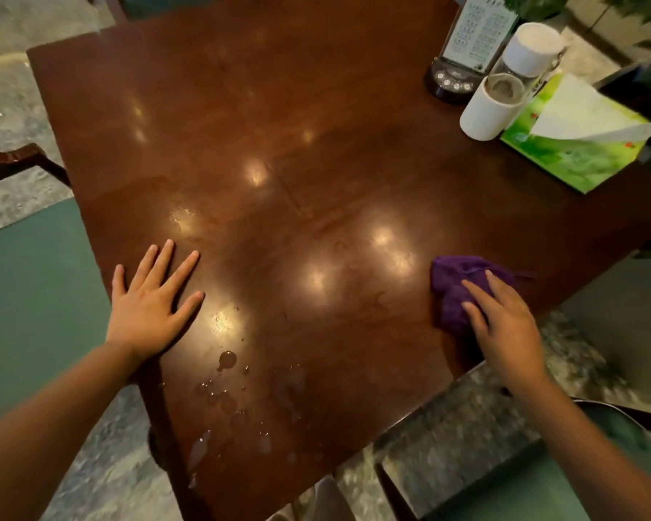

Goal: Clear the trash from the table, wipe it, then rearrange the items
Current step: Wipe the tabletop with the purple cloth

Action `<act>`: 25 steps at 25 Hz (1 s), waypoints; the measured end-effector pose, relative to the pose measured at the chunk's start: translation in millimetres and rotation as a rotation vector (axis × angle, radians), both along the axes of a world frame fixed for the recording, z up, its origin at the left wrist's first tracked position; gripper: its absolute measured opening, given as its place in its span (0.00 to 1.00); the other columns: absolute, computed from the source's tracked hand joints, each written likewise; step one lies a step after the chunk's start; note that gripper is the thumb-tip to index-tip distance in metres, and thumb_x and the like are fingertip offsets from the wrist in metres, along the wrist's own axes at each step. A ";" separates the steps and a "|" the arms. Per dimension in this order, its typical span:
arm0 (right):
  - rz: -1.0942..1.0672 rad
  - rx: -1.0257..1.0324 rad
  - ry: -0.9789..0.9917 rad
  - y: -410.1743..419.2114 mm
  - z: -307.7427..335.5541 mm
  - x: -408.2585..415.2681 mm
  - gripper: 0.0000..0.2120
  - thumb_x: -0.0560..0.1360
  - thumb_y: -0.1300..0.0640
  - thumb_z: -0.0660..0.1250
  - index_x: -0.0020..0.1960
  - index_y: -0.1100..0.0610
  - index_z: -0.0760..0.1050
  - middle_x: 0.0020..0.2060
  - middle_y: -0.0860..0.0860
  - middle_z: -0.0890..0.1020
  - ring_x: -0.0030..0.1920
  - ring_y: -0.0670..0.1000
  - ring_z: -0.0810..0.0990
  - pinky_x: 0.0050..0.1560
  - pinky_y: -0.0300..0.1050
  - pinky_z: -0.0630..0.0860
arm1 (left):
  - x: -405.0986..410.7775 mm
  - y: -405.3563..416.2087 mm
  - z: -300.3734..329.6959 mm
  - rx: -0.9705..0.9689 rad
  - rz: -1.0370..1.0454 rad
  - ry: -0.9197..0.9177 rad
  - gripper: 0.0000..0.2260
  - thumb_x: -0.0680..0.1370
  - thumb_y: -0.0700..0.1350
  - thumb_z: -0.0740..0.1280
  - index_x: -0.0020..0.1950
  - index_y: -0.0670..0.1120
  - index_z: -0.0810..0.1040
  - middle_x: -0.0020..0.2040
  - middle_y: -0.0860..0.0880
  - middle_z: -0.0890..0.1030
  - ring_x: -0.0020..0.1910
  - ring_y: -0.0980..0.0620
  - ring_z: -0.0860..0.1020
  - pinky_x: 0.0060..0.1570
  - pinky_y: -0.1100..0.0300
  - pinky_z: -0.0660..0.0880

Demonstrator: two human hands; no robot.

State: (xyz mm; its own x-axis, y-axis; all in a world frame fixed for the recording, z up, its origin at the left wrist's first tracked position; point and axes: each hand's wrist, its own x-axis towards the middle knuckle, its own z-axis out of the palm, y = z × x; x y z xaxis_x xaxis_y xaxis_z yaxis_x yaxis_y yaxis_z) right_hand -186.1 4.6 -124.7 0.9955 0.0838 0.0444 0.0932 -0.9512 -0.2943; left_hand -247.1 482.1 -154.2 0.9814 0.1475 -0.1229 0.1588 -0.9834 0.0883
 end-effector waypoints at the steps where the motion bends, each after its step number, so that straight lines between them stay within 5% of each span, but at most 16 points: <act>1: -0.027 0.065 -0.023 -5.3 0.8 7.1 0.16 0.77 0.56 0.62 0.62 0.63 0.74 0.64 0.65 0.73 0.64 0.65 0.72 0.65 0.64 0.66 | 0.1 0.2 -0.6 -0.001 -0.001 -0.002 0.27 0.75 0.69 0.41 0.73 0.66 0.44 0.78 0.52 0.48 0.76 0.52 0.44 0.71 0.39 0.43; 3: -0.125 0.186 0.000 -10.1 8.1 26.3 0.17 0.80 0.55 0.57 0.65 0.59 0.71 0.69 0.61 0.68 0.71 0.60 0.64 0.71 0.61 0.57 | 0.5 -0.1 -1.4 0.001 -0.004 -0.005 0.27 0.75 0.69 0.41 0.73 0.66 0.44 0.78 0.52 0.48 0.76 0.52 0.44 0.71 0.40 0.42; 5: -0.180 0.245 0.262 -7.4 9.5 45.8 0.22 0.80 0.44 0.50 0.69 0.50 0.68 0.74 0.55 0.60 0.75 0.53 0.53 0.73 0.57 0.47 | 0.6 0.4 -1.5 -0.004 -0.002 -0.008 0.27 0.75 0.69 0.42 0.74 0.66 0.44 0.78 0.51 0.49 0.76 0.53 0.44 0.71 0.40 0.42; 7: -0.174 0.153 0.394 -1.0 4.9 57.8 0.27 0.76 0.37 0.45 0.71 0.45 0.63 0.76 0.53 0.54 0.75 0.51 0.49 0.73 0.57 0.44 | 0.2 0.4 -2.6 0.005 0.000 -0.015 0.27 0.75 0.69 0.42 0.74 0.66 0.44 0.78 0.51 0.49 0.76 0.53 0.44 0.71 0.40 0.43; 10: -0.112 -0.130 0.284 12.6 -12.0 56.4 0.29 0.75 0.35 0.49 0.74 0.41 0.51 0.77 0.55 0.48 0.76 0.54 0.44 0.71 0.63 0.43 | 1.5 -0.5 -3.5 0.008 0.000 -0.030 0.27 0.75 0.69 0.42 0.74 0.66 0.45 0.78 0.51 0.50 0.76 0.52 0.45 0.71 0.40 0.43; 13: -0.094 -0.296 0.115 34.6 -23.7 44.9 0.33 0.73 0.32 0.48 0.74 0.44 0.50 0.76 0.60 0.51 0.75 0.58 0.47 0.71 0.65 0.44 | 2.0 -1.8 -2.4 0.012 0.001 -0.024 0.27 0.75 0.68 0.43 0.74 0.65 0.45 0.78 0.50 0.50 0.76 0.52 0.45 0.71 0.40 0.43; 17: -0.061 -0.221 0.067 74.3 -23.3 23.0 0.34 0.73 0.32 0.52 0.74 0.48 0.55 0.74 0.65 0.54 0.74 0.63 0.54 0.69 0.66 0.55 | 0.8 -3.5 -2.1 0.009 0.004 -0.027 0.27 0.75 0.68 0.42 0.74 0.64 0.45 0.78 0.50 0.50 0.76 0.51 0.45 0.71 0.39 0.42; 22: 0.237 -0.151 0.048 144.5 -25.8 -43.5 0.27 0.76 0.40 0.52 0.73 0.46 0.58 0.74 0.60 0.59 0.73 0.59 0.58 0.68 0.62 0.59 | 2.3 -4.6 0.5 -0.028 -0.007 -0.024 0.28 0.75 0.68 0.43 0.74 0.64 0.48 0.78 0.50 0.50 0.76 0.50 0.45 0.71 0.39 0.41; 25: 0.333 -0.163 0.036 114.5 -26.9 -51.4 0.25 0.76 0.42 0.50 0.72 0.45 0.61 0.73 0.57 0.62 0.73 0.58 0.61 0.68 0.62 0.59 | 0.0 -5.6 2.6 -0.028 -0.008 -0.028 0.28 0.75 0.67 0.43 0.75 0.62 0.50 0.78 0.50 0.49 0.76 0.50 0.45 0.71 0.38 0.41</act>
State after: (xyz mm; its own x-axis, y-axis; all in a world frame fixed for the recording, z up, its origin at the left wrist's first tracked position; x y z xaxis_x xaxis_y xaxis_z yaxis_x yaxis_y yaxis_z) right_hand -237.5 119.1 -151.6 0.9131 0.4065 -0.0309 0.3978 -0.9051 -0.1499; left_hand -247.1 476.6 -151.5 0.9857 0.1364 -0.0989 0.1479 -0.9817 0.1198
